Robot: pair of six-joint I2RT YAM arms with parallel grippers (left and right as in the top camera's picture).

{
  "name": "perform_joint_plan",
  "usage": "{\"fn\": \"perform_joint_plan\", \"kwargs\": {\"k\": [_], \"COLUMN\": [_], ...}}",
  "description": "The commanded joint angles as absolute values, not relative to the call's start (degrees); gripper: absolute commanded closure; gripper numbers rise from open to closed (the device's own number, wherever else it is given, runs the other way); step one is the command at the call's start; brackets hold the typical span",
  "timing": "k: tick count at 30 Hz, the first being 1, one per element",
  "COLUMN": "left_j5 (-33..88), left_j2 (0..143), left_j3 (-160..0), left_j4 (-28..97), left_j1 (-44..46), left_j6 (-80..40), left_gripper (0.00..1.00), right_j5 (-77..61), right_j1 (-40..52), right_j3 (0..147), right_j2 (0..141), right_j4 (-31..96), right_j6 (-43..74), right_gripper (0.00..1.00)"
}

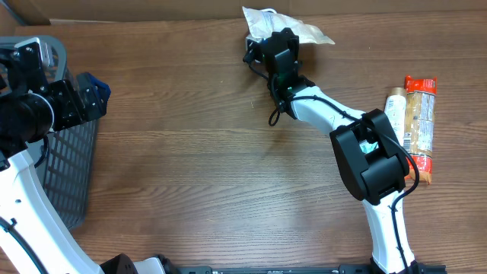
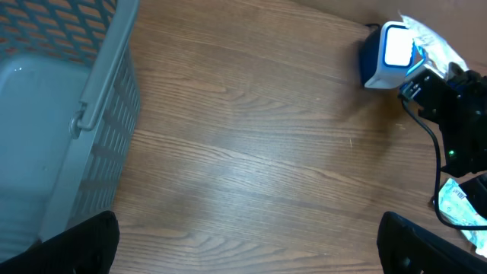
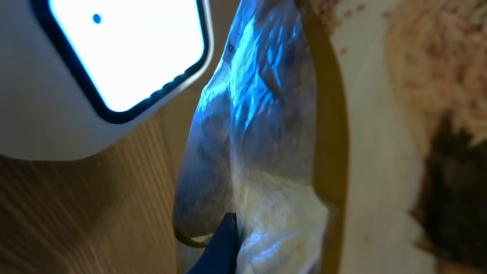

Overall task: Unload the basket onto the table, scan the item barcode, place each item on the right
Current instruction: 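Hold the bread bag label up at the scanner, then carry the bread bag right and drop it onto the scanned items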

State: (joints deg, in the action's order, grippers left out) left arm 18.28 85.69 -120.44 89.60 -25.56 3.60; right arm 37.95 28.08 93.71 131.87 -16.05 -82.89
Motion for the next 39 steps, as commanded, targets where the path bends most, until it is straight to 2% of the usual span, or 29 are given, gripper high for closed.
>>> {"fn": "perform_joint_plan", "kwargs": {"k": [1,11,16,22,25,29,34,39], "left_j5": [18.9,18.9,18.9,18.9,18.9,18.9,18.9,18.9], "left_j2": [86.0,86.0,86.0,86.0,86.0,86.0,86.0,86.0], "left_j3": [-120.5,-120.5,-120.5,-120.5,-120.5,-120.5,-120.5,-120.5], "left_j4": [89.5,89.5,89.5,89.5,89.5,89.5,89.5,89.5], "left_j1": [-25.7,-25.7,-25.7,-25.7,-25.7,-25.7,-25.7,-25.7], "left_j6": [4.7,4.7,4.7,4.7,4.7,4.7,4.7,4.7], "left_gripper": [0.00,0.00,0.00,0.00,0.00,0.00,0.00,0.01], "right_j5": [40.4,42.0,40.3,33.0,19.9,-5.7,-25.8,-36.6], "right_j1": [28.1,30.1,32.2,34.6,35.0,33.1,28.2,21.0], "right_j3": [94.2,94.2,94.2,94.2,94.2,94.2,94.2,94.2], "right_j2": [132.4,124.0,115.3,103.7,97.6,92.4,88.7,86.1], "right_j4": [-18.6,-16.6,-4.1,16.8,30.4,42.5,52.0,61.7], "right_j6": [-82.8,-79.3,-69.9,-50.0,-33.9,-21.6,-17.6,-17.5], "right_gripper": [0.96,0.96,0.96,0.96,0.96,0.96,0.96,0.96]}}
